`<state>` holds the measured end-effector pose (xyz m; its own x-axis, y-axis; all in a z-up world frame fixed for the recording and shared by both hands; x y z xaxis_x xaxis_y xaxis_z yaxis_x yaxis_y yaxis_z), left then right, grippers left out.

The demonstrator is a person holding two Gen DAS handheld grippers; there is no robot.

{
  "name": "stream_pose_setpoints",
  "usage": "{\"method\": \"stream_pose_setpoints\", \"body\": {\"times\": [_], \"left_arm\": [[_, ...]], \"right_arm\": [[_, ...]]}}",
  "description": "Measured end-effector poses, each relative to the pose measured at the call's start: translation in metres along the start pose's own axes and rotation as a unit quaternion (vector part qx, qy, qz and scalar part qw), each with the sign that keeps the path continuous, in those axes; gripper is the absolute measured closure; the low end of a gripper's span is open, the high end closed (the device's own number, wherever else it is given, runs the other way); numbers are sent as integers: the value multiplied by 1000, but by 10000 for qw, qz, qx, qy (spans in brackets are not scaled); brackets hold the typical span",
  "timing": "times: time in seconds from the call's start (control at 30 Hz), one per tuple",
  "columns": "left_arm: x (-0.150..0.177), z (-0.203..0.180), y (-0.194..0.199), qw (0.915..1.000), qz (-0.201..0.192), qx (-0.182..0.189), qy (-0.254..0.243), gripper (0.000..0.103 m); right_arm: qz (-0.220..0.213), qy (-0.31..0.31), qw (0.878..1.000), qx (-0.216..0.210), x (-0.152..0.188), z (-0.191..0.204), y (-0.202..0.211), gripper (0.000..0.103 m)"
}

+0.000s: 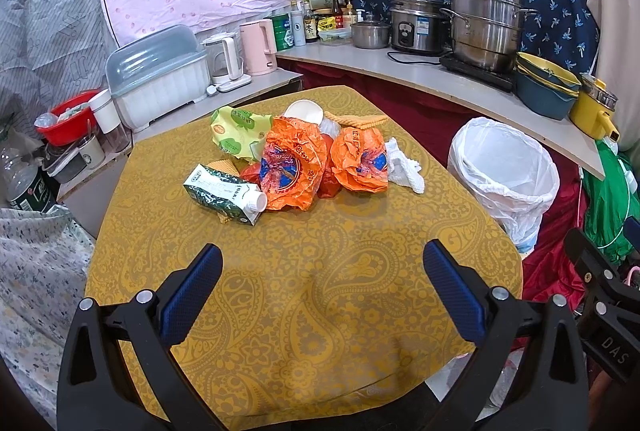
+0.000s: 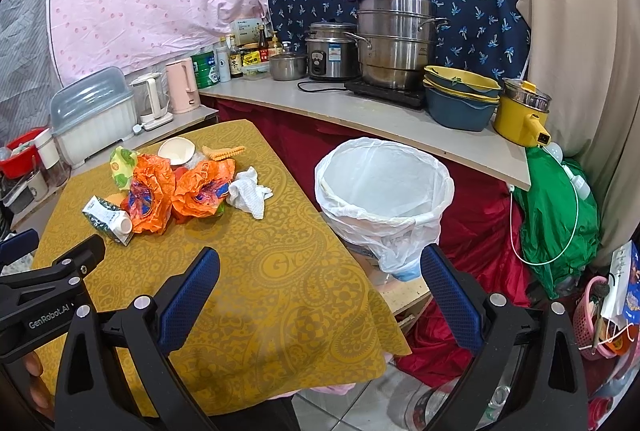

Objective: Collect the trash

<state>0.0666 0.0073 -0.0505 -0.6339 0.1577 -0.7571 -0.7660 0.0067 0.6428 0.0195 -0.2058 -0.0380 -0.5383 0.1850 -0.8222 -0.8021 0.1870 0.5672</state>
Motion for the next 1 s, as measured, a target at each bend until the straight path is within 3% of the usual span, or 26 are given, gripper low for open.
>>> {"method": "stream_pose_setpoints", "body": {"times": [0.33, 0.67, 1.0], "left_arm": [[4, 5, -13, 9999, 111, 2, 96, 7], [6, 21, -42, 9989, 361, -28, 295, 7], [4, 81, -97, 9943, 654, -359, 756, 7]], "right_arm": [[31, 36, 10000, -26, 1, 6, -3, 7], [160, -44, 9999, -44, -2, 16, -36, 7], [362, -149, 9992, -96, -10, 33, -89, 7]]}}
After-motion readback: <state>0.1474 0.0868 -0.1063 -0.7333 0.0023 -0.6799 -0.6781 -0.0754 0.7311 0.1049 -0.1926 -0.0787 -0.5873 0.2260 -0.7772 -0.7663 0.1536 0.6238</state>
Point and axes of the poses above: each gripper's, at about its wrist camera, not at the fingertips, and y roughly against the way its jaws point, z to its left, x to its underside, the point moved 10 cm from there along -y, roughly the way its jaws point, and after that the axes turned 3 degrees about -y, right-handed, at the moved point
